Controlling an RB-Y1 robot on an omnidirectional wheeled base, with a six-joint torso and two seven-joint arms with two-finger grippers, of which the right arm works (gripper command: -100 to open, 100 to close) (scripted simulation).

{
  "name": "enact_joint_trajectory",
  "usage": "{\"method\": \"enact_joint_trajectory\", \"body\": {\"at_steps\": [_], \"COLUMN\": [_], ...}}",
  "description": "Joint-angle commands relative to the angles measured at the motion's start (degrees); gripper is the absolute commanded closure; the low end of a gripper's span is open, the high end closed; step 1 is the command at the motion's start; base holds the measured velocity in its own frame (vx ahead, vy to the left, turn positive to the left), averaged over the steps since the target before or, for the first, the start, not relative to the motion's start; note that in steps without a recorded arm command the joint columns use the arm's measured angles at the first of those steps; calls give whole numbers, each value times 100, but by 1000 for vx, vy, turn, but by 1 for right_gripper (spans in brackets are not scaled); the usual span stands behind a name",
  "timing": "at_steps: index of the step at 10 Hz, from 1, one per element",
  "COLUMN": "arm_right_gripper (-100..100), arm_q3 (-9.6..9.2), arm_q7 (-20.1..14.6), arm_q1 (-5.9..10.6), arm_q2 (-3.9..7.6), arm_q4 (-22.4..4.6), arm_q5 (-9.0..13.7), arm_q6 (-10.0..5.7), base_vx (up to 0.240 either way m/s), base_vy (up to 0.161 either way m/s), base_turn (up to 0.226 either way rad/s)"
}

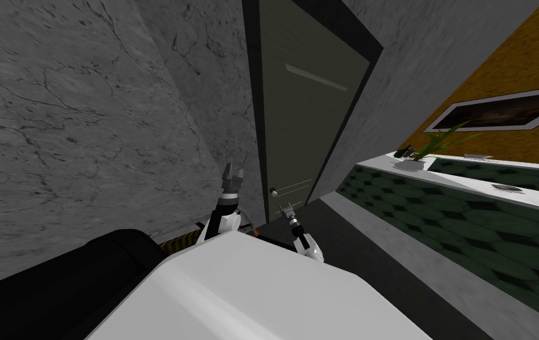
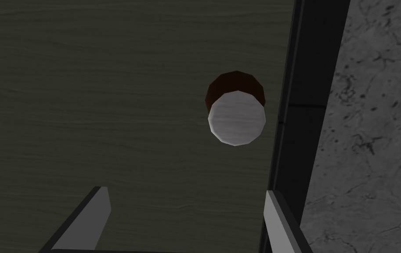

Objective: Pull the door open

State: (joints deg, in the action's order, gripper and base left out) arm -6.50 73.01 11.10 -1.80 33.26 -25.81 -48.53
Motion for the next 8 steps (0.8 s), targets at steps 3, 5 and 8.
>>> {"method": "enact_joint_trajectory", "body": {"at_steps": [3, 5, 8], "arm_right_gripper": [-100, -100, -100], "arm_q3": [0, 0, 211], "arm_q7": [0, 0, 54], "arm_q1": [1, 1, 21], "arm_q2": [0, 0, 130], "arm_q4": [0, 0, -37], "arm_q5": [0, 0, 92], "arm_q6": [0, 0, -2], "base_vx": [0, 0, -125], "base_vy": [0, 0, -18], "base_turn": [1, 0, 188]}}
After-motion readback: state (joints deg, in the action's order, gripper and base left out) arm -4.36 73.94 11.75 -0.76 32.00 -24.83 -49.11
